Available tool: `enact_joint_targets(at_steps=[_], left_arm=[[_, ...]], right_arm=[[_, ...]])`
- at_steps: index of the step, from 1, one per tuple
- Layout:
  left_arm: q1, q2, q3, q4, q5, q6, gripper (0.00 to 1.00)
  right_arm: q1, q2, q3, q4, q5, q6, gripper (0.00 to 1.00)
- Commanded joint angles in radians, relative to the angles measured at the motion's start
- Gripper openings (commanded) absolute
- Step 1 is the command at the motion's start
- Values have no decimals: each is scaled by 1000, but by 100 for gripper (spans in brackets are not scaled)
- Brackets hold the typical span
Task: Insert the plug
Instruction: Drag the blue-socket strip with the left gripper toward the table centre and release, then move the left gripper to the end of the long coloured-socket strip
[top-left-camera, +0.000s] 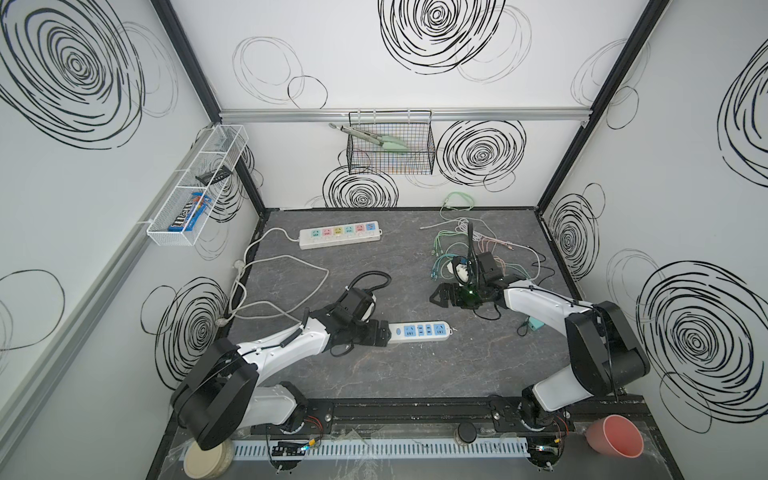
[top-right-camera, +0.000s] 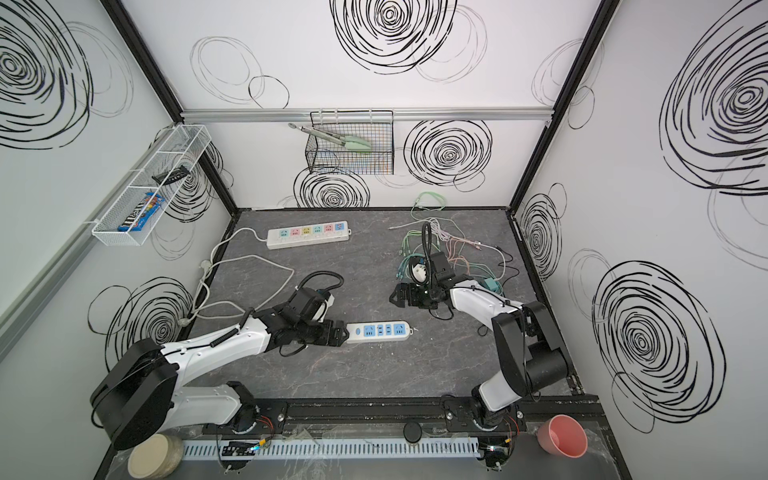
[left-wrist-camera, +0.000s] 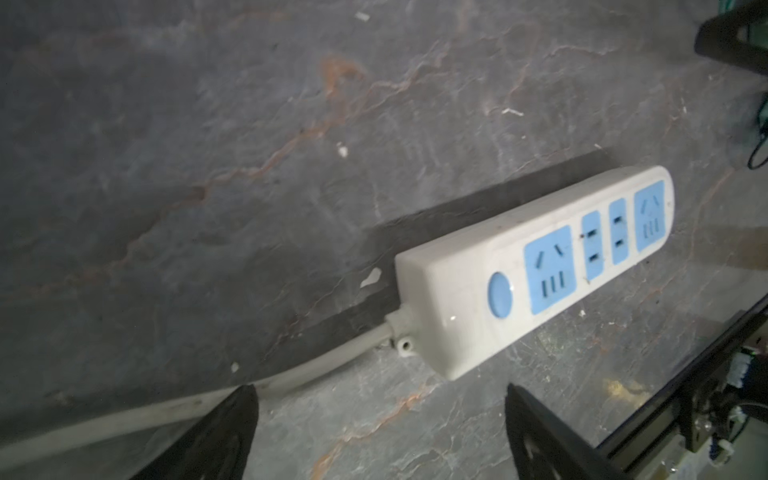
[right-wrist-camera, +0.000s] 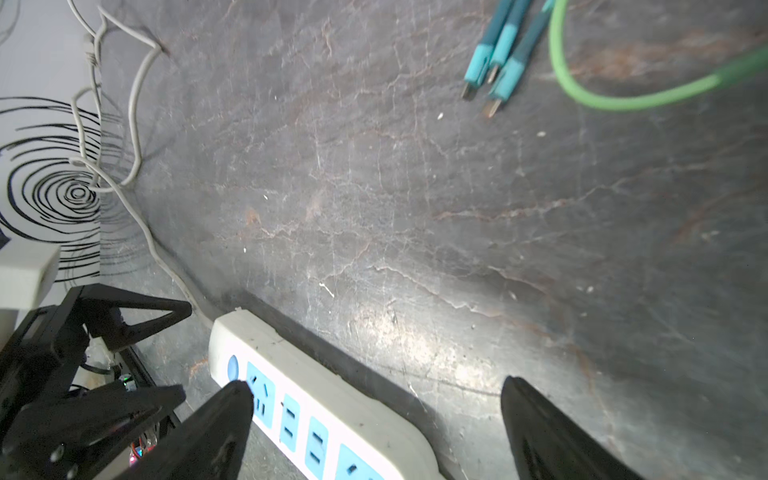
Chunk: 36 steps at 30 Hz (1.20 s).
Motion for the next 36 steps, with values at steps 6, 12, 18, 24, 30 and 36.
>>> enact_joint_targets(at_steps=[6,12,18,24,30,36], left_arm=[[68,-124,-44,60,16,-101,96],[78,-169,-9,-2,-88,-89,96],[84,-181,78,-19,-287,-34,96],[166,-91,189,43,-430,-5,96],[291,45,269,160,-486,-6,96],[378,184,383,261,-451,54,96]], right_arm=[[90,27,-13,-111,-51,-66,97],[137,57,8,-130,-67,-87,100],[136,-24,31,-85,66,-49,97],[117,-142,-22,55,185,35,97],[112,-226,-81,162,242,88,97],[98,-252,-81,226,255,135,97]])
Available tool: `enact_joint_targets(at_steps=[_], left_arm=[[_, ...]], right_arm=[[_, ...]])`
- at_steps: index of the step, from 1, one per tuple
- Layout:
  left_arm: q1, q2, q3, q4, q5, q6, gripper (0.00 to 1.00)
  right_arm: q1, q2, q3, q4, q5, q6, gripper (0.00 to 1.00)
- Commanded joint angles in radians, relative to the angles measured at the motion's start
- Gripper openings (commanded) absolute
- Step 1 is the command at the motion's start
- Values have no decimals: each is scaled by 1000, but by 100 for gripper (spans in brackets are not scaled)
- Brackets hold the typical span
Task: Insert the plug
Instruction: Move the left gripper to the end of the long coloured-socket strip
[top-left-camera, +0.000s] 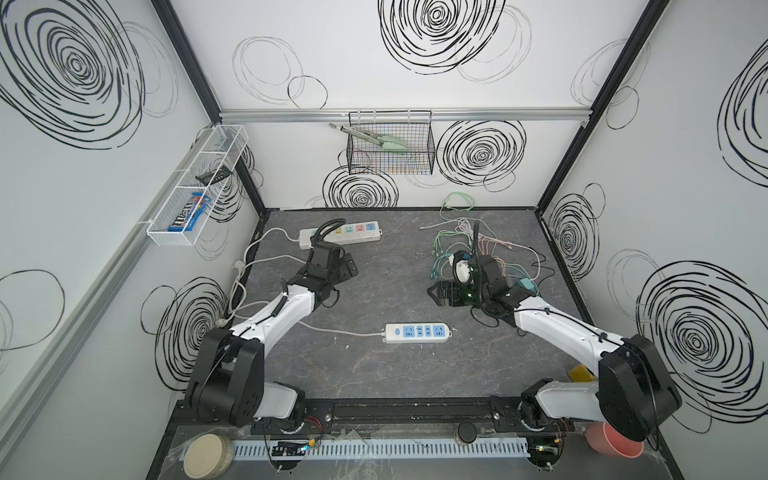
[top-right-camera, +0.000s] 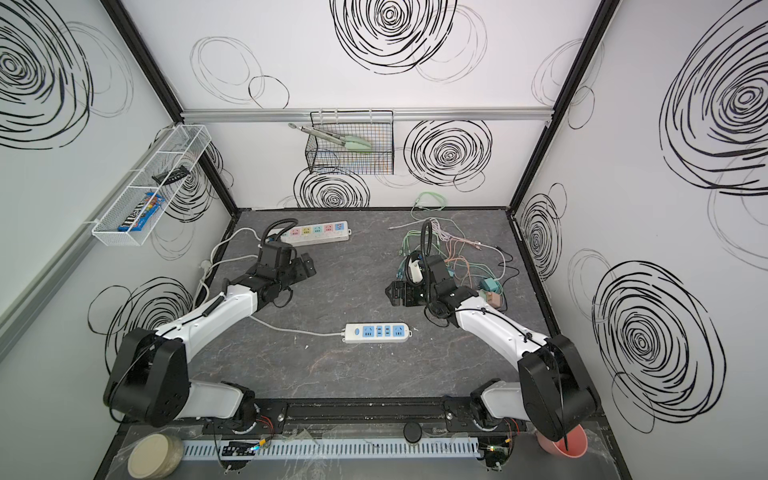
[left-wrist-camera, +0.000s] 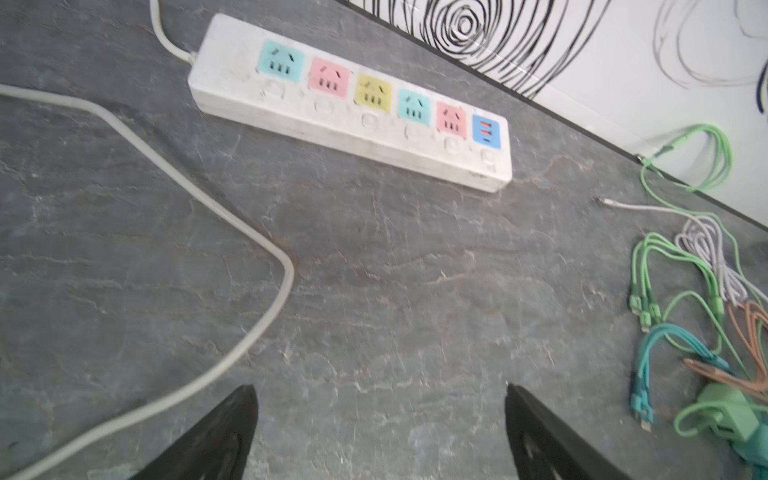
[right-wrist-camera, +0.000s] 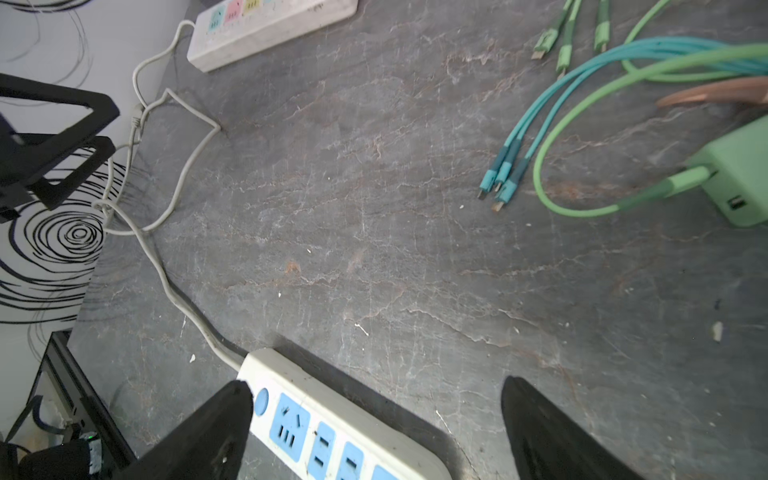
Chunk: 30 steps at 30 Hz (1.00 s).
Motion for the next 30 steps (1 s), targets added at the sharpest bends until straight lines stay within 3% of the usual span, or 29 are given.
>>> enact_joint_targets(at_steps=[1,7,15,22,30], left_arm=[[21,53,88,99,-55,47,96],[102,180,210,92,-98,85,96],[246,455,490,-11,-18,126,96],[321,673,755,-133,33,186,99],[402,883,1015,-229,206,246,91]], right_arm=[[-11,-24,-5,88,19,40,97],[-22,9,30,104,-6,33,97],[-25,37,65,74,13,25,97],[-35,29,64,66,32,26,97],[-38,47,74,62,23,30,97]])
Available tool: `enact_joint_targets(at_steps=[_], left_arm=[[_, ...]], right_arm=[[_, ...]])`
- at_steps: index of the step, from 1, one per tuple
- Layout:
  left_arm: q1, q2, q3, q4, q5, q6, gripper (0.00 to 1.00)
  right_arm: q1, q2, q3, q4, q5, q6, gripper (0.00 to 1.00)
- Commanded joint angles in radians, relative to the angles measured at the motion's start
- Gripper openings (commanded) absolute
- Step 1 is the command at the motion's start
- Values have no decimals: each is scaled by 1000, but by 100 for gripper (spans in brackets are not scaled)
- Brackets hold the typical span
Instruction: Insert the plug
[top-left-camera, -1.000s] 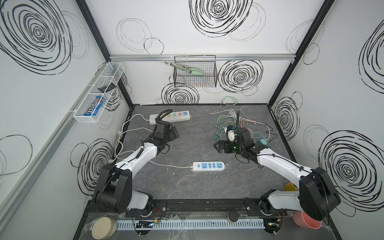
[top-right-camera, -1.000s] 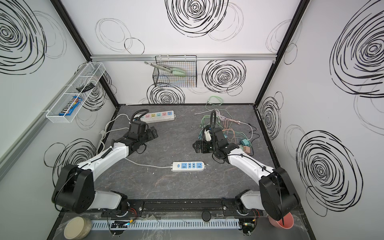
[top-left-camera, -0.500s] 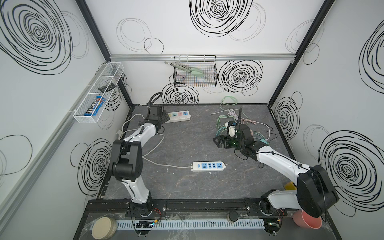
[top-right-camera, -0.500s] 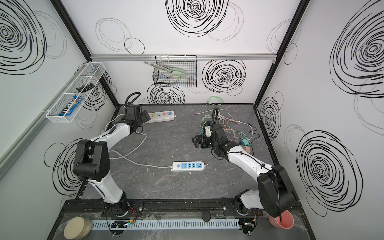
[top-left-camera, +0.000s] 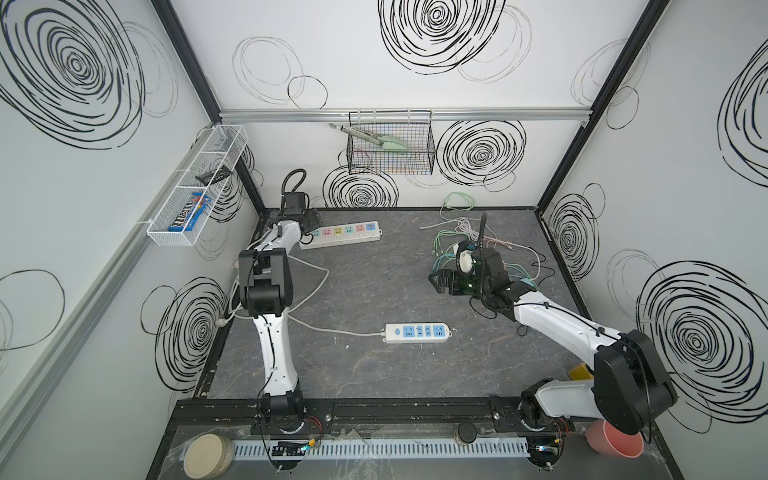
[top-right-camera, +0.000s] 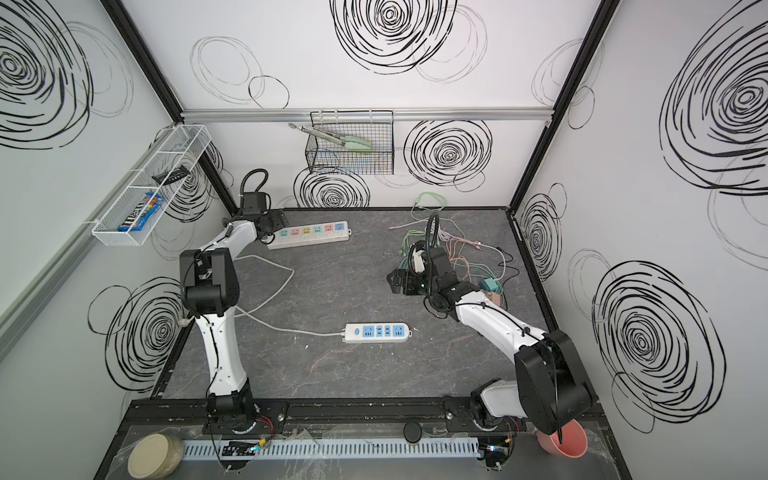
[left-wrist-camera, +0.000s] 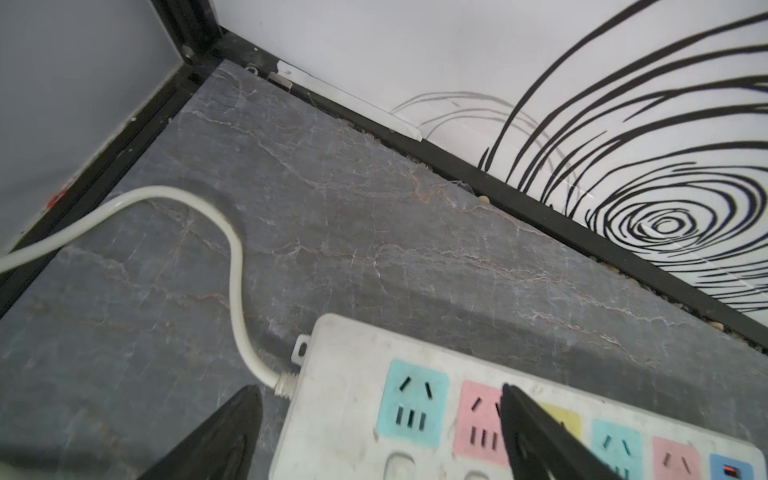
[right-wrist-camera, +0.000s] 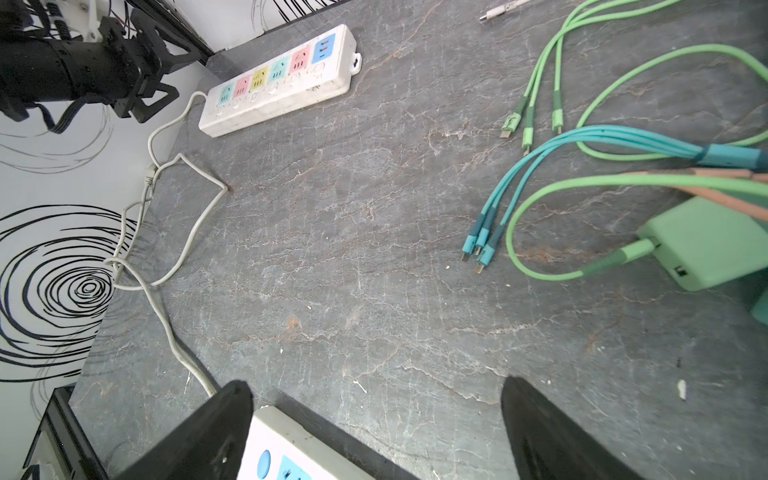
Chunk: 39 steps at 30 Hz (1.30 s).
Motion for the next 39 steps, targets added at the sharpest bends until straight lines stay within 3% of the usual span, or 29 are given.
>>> enact_joint_targets(at_steps=[1,7,12,21,27,39], left_arm=[[44,68,88,-54,118,36,89],[84,166,189,-20,328,72,81],[89,244,289,-28,383,102,73],[89,360,423,-87,468,133,72],[60,301,321,-77,508,207,74],[-78,84,-18,-18,461,326,75]], right_arm=[[-5,13,36,-7,-1,9,97],[-5,36,47,-15,-20,16,97],[-5,42,57,-31,-19,31,97],[-4,58,80,-37,-24,52,97],[-5,56,84,-40,-13,45,97],[-17,27,66,-38,5,29,97]])
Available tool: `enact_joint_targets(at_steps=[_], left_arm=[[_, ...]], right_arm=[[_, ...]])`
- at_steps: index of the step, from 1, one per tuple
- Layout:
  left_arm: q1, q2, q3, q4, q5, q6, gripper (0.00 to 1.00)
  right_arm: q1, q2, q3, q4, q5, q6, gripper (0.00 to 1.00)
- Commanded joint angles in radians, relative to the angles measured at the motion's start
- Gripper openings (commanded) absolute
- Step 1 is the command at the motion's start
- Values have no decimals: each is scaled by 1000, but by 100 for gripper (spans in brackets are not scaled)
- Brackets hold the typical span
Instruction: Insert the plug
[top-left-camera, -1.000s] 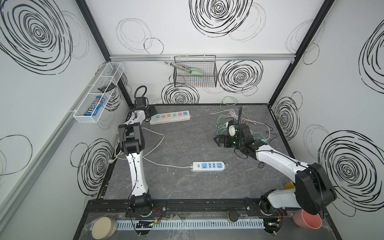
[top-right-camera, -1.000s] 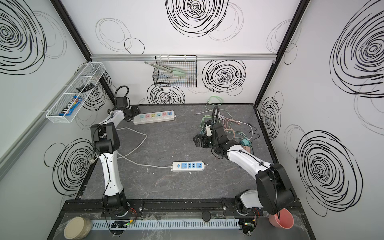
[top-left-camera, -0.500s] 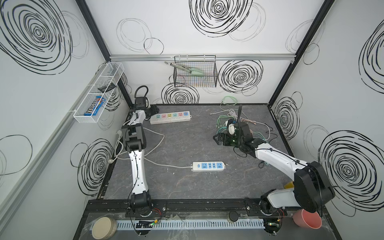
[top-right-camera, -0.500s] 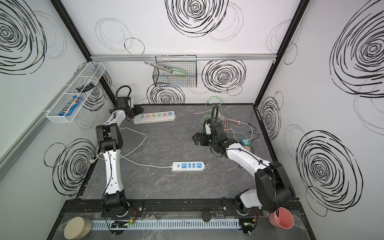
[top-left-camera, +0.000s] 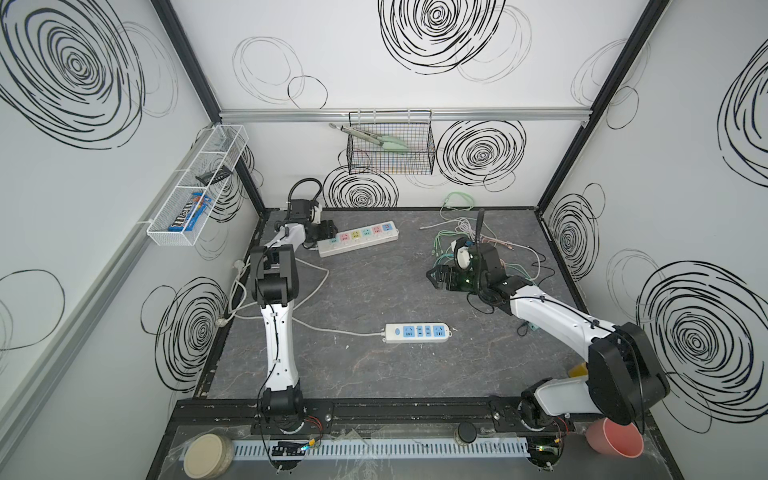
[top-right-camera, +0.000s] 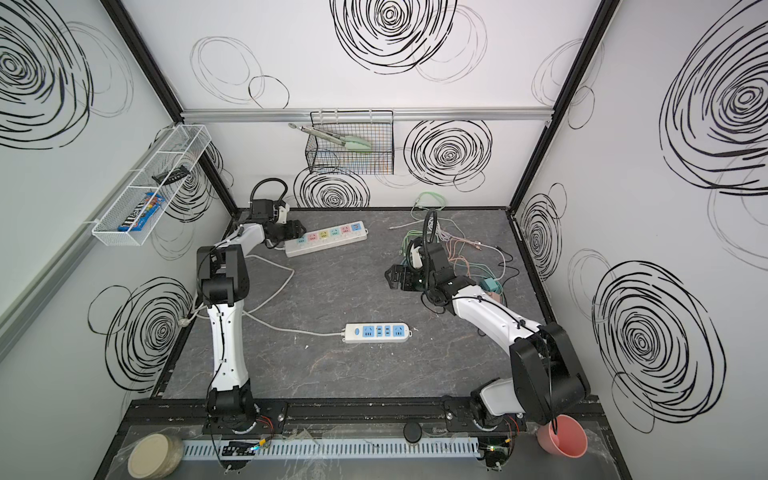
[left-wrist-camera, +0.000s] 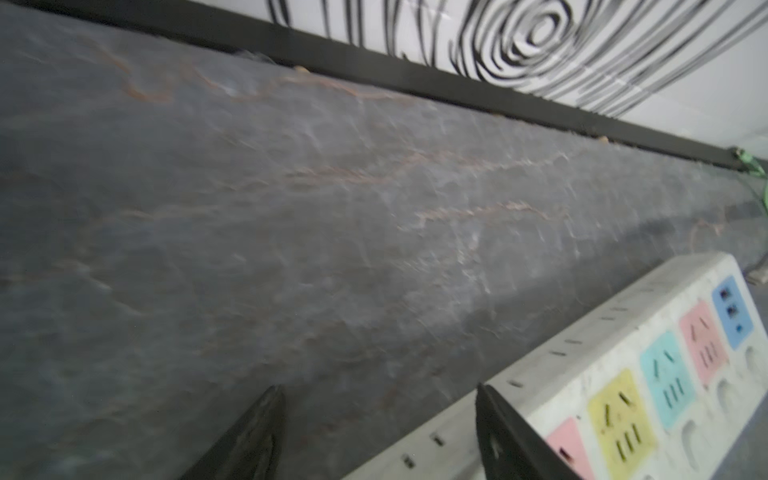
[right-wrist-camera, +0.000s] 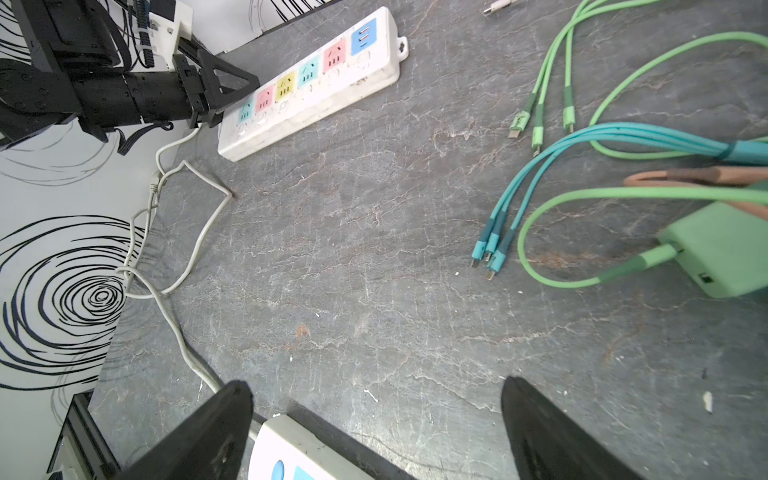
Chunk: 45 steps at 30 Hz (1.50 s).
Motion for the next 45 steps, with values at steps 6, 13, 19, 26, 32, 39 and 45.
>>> enact_joint_targets(at_steps=[6,13,19,26,32,39,45], left_arm=[[-150,-165,-211,22,-72,74,74],[-259,-220,-292,15,-69,88,75],[-356,-228,-297,-43,-117,143,76],[-367,-361,-365,36,-190,19,84],[-330,-491,-458,95,-349,-112,98],[-220,-555,-556,107,-403,-257,99],[-182,-559,-613,112,-412,-317,96]], right_arm=[[-21,-40,-10,3,23,-20,97],[-28,-42,-6,5,21,-28,97],[-33,-47,-17,7,19,-30,97],[-39,-40,-17,8,20,-32,97],[-39,-15,-10,20,17,-34,97],[-43,82,41,75,-84,-32,97],[-40,249,168,78,-156,-24,97]])
